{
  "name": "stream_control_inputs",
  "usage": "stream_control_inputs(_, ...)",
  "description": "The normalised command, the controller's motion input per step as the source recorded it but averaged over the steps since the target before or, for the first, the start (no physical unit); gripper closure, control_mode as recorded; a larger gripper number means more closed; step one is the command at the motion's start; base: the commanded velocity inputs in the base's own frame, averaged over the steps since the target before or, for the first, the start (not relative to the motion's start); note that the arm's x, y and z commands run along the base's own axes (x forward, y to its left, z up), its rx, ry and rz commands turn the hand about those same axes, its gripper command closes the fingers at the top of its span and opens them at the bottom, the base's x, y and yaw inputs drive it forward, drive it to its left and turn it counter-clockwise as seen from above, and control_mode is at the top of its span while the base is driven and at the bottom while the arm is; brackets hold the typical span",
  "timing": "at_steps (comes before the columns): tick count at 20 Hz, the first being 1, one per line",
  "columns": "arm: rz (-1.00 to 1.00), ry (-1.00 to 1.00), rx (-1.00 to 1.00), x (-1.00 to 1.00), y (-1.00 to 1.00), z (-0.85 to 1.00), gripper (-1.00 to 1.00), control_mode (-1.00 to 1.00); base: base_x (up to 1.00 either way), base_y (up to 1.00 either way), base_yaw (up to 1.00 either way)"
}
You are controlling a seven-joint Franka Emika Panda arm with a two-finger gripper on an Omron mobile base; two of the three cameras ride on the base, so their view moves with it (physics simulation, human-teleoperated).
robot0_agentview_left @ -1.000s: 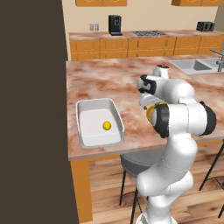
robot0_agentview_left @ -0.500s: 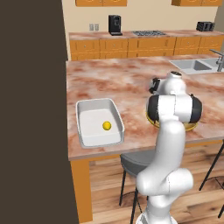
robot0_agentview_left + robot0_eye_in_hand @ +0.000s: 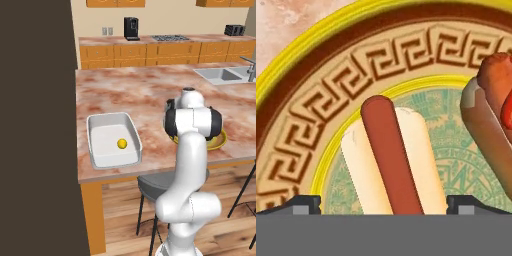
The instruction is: Place one cooked food and one vegetable from the large plate to each tupperware container.
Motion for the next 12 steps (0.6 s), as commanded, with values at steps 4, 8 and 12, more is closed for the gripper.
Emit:
stream_control_inputs(4,0.0,0.09,0.0,0.0,-0.11,-0.18,-1.0,-1.0,0.0,0.0,0.0)
stream_control_inputs(8,0.0,0.01,0.0,0.04,0.0,-0.01,-1.0,-1.0,0.0,0.0,0.0)
stream_control_inputs(12,0.0,0.08,0.0,0.0,0.0,-0.2,-1.0,-1.0,0.0,0.0,0.0)
